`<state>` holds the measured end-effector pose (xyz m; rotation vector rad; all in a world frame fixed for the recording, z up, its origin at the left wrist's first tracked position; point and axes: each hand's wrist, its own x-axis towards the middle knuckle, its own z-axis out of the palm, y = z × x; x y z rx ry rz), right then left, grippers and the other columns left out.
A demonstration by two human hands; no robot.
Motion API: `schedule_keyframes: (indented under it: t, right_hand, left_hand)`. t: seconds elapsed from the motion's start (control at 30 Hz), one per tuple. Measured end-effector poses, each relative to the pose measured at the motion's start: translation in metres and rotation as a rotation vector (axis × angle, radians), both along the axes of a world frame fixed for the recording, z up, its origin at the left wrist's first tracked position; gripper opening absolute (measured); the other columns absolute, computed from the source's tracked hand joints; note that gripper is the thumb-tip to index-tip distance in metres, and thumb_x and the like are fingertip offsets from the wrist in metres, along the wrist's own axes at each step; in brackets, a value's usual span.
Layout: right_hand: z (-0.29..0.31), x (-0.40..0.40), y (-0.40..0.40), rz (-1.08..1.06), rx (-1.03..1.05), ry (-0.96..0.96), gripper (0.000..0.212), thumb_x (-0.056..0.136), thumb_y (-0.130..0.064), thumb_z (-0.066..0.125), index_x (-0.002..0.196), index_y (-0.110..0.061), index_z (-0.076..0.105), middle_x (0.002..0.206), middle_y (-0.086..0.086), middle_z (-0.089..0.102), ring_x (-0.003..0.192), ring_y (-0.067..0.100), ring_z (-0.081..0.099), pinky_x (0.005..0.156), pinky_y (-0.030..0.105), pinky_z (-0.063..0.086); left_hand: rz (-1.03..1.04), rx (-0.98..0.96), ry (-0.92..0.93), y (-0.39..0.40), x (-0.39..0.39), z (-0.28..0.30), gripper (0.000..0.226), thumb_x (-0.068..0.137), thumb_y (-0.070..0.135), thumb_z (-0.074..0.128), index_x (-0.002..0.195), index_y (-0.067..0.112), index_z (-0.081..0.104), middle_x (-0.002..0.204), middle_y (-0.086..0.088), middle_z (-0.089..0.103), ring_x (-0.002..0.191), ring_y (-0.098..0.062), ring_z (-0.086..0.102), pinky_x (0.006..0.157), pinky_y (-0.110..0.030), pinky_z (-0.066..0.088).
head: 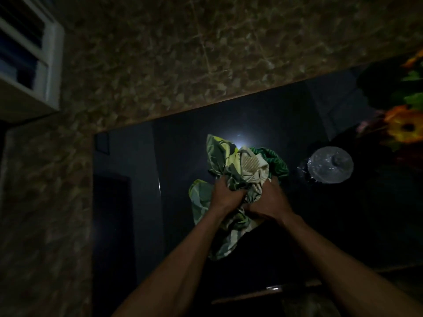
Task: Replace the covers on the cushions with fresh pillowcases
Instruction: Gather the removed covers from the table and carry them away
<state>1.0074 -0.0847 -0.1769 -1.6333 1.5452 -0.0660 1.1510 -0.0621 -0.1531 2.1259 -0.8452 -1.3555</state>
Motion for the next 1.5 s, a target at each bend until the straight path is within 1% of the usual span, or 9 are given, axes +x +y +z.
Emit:
schedule_keyframes:
  t: [0.13,0.43,0.53,0.6,0.87,0.97,1.3,1.43,1.5]
  right_hand:
    - [0.025,0.021,-0.003,0.113,-0.079,-0.132,0.096,0.056,-0.065,0.075,0.143,-0.037,0.048,0.136,-0.002,0.059,0.126,0.022,0.055,0.104,0.037,0.05]
    - [0.135,0.096,-0.029,0.258,-0.152,-0.122,0.098,0.048,-0.073,0.068,0.135,-0.03,0.055,0.128,0.002,0.054,0.118,0.021,0.055,0.098,0.034,0.05]
    - [0.187,0.136,-0.033,0.293,-0.192,-0.148,0.101,0.045,-0.073,0.063,0.134,-0.028,0.055,0.127,0.004,0.053,0.117,0.022,0.054,0.095,0.031,0.049]
    - [0.221,0.169,-0.035,0.329,-0.243,-0.186,0.095,0.048,-0.072,0.065,0.132,-0.029,0.057,0.126,0.002,0.055,0.116,0.02,0.055,0.094,0.03,0.05]
    - [0.345,0.326,-0.001,0.575,-0.346,-0.353,0.085,0.056,-0.061,0.078,0.133,-0.034,0.058,0.12,-0.005,0.066,0.113,0.013,0.063,0.092,0.036,0.057]
    - [0.395,0.39,0.033,0.687,-0.389,-0.426,0.09,0.058,-0.066,0.08,0.138,-0.032,0.055,0.129,-0.009,0.064,0.12,0.01,0.06,0.097,0.034,0.054]
    - [0.493,0.633,0.199,0.982,-0.438,-0.478,0.084,0.057,-0.039,0.082,0.137,-0.03,0.056,0.125,-0.007,0.067,0.112,0.012,0.063,0.093,0.027,0.053]
    - [0.518,0.722,0.271,1.102,-0.415,-0.496,0.077,0.061,-0.041,0.085,0.133,-0.031,0.059,0.12,-0.006,0.069,0.107,0.012,0.065,0.092,0.031,0.055]
    - [0.528,0.767,0.305,1.162,-0.414,-0.532,0.071,0.065,-0.034,0.089,0.131,-0.029,0.062,0.118,-0.003,0.071,0.106,0.013,0.066,0.091,0.031,0.055]
  left_hand:
    - [0.051,-0.013,0.003,0.015,0.026,0.032,0.054,0.078,0.02,0.081,0.128,0.018,0.06,0.12,-0.003,0.069,0.111,-0.022,0.064,0.093,-0.031,0.051]
    - [0.148,-0.268,-0.067,0.03,0.1,0.141,0.069,0.08,0.035,0.081,0.138,0.025,0.045,0.132,0.004,0.061,0.121,-0.016,0.059,0.097,-0.029,0.046]
    - [0.202,-0.345,-0.094,0.035,0.138,0.178,0.122,0.07,0.058,0.079,0.158,0.037,-0.003,0.157,0.005,0.039,0.139,-0.017,0.043,0.113,-0.04,0.038]
    - [0.236,-0.428,-0.081,0.042,0.166,0.209,0.13,0.068,0.065,0.076,0.143,0.055,-0.029,0.164,0.009,0.022,0.147,-0.014,0.031,0.119,-0.046,0.031]
    - [0.214,-0.691,-0.264,0.126,0.305,0.348,0.085,0.085,0.035,0.078,0.154,0.04,0.028,0.154,0.016,0.038,0.136,0.011,0.039,0.115,-0.026,0.037]
    - [0.145,-0.685,-0.317,0.18,0.365,0.394,0.09,0.084,0.041,0.079,0.155,0.042,0.024,0.151,0.025,0.033,0.131,0.02,0.035,0.109,-0.009,0.035]
    - [0.082,-0.592,-0.61,0.38,0.579,0.471,0.142,0.056,0.057,0.094,0.16,0.029,0.002,0.166,0.007,0.011,0.151,-0.001,0.01,0.119,-0.011,0.012]
    - [0.106,-0.427,-0.853,0.464,0.652,0.489,0.152,0.042,0.087,0.078,0.155,0.044,-0.014,0.168,0.002,0.002,0.154,-0.017,0.004,0.124,-0.041,0.019]
    - [0.189,-0.417,-0.851,0.503,0.684,0.494,0.149,0.043,0.079,0.084,0.152,0.051,-0.014,0.167,0.002,0.003,0.153,-0.019,0.01,0.122,-0.042,0.027]
